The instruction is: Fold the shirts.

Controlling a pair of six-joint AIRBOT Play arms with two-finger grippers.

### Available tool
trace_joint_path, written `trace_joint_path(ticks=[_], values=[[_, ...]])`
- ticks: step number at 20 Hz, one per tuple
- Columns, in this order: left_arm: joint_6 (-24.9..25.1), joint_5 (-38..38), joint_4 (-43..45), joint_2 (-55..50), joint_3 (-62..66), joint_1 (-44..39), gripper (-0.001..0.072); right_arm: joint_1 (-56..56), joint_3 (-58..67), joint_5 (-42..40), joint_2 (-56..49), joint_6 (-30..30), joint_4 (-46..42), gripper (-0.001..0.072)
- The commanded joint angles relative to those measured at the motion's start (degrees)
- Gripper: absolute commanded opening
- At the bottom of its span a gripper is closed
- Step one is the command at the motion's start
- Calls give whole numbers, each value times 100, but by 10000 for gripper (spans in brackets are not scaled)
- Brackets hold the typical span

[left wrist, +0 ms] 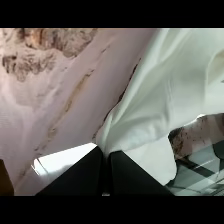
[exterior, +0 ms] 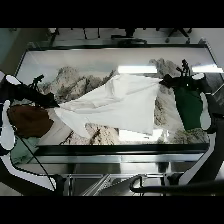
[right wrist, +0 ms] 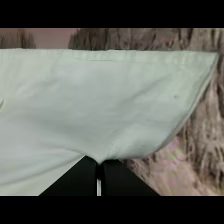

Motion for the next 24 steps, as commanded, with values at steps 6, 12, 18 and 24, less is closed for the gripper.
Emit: trace_joint_path(ticks=[6,12,18,24], values=[[323,308,81,7,-614,144,13,-315,411,1716,192,385,-415,379],[212,254,87,13,-590,164,685,-815,-520,3132,1043,868,-876,339],[-85,-1014,136,13,-597,317,683,-780,-3842,2516,3084,664,-1333,340],[-170,203,168,516,-2103,308,684,-739,-6341,1460,4564,402,-1233,344]])
